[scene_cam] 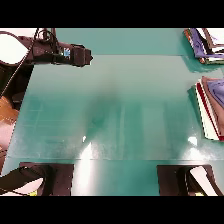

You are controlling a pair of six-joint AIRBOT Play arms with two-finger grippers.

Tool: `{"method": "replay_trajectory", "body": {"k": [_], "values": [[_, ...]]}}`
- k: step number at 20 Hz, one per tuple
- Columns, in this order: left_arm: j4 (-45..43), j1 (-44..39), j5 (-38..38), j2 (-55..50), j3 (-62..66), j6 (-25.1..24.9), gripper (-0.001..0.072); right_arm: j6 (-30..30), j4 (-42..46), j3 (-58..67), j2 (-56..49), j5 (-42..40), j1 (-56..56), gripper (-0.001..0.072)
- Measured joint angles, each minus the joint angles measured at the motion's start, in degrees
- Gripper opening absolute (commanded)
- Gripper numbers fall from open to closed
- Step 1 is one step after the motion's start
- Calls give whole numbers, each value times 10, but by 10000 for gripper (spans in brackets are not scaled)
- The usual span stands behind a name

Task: Fold the shirts.

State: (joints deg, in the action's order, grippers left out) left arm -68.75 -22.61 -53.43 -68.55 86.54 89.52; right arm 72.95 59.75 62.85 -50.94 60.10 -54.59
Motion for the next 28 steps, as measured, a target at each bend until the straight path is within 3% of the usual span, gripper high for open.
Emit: {"method": "replay_trajectory", "body": {"k": [6, 11, 14, 16, 28], "values": [[0, 0, -2, 0, 0, 0, 25, 0, -48, 71, -21, -3, 325, 631], [0, 0, 0, 0, 0, 0, 25, 0, -55, 120, -97, -4, 577, 617], [2, 0, 10, 0, 0, 0, 25, 0, -55, 150, -151, -2, 675, 329], [2, 0, 14, 0, 0, 0, 25, 0, -55, 166, -181, 1, 717, 21], [2, 0, 20, 0, 0, 1, 25, 0, -56, 197, -234, 14, 773, 20]]}}
